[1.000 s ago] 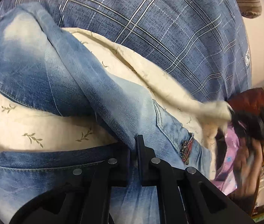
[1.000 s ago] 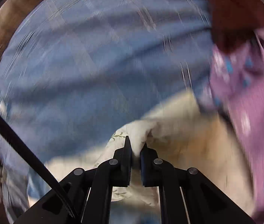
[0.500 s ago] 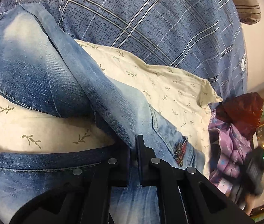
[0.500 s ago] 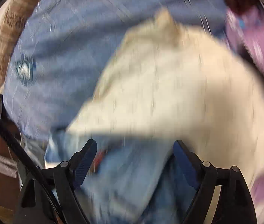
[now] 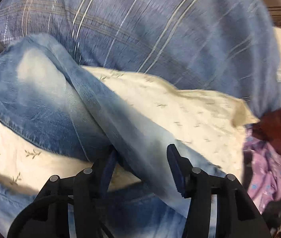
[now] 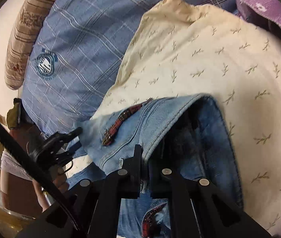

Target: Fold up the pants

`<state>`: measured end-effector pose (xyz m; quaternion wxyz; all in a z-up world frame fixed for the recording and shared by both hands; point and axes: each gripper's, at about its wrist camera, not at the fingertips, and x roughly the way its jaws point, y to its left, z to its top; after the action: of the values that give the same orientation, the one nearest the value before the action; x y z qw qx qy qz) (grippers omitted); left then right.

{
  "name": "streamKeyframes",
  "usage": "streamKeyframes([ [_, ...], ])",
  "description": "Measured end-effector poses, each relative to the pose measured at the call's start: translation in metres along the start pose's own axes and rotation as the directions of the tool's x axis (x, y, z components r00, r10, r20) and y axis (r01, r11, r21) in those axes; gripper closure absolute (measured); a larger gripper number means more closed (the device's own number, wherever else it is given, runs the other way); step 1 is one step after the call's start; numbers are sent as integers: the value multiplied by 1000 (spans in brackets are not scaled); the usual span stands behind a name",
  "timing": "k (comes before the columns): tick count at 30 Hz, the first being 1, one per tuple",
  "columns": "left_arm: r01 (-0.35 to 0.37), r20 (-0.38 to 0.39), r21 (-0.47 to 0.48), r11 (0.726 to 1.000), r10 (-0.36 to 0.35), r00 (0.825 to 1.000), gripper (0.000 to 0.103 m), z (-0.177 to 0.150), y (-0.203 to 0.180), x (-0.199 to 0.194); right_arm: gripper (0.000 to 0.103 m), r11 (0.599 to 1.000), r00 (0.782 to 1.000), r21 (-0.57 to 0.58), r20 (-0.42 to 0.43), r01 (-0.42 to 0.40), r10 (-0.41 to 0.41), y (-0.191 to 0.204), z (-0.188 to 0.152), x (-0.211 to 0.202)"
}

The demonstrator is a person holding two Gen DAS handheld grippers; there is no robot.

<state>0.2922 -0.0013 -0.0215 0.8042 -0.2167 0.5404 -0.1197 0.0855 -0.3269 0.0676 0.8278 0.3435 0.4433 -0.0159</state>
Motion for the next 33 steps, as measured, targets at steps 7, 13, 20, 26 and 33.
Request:
streamKeyframes([
  [7, -39, 1, -91, 995, 39, 999, 94, -6, -9, -13, 99, 1000, 1000, 1, 18, 12, -12, -15, 6, -4],
  [13, 72, 103, -51, 996, -66, 993, 95, -74, -16, -105, 99, 1000, 995, 5, 98, 11, -12, -14, 14, -31],
  [20, 103, 58, -50, 993, -100, 993, 95, -207, 18, -128, 99, 983, 976, -52, 141, 174, -165, -10, -24, -66],
  [26, 94, 92, -50, 994, -89, 992, 95, -239, 7, -126, 98, 939, 945, -109, 63, 326, -320, -13, -34, -45],
  [33, -32, 47, 32, 999, 30, 998, 94, -252, -18, -112, 91, 848, 869, -192, 54, 493, -493, -3, -56, -32],
])
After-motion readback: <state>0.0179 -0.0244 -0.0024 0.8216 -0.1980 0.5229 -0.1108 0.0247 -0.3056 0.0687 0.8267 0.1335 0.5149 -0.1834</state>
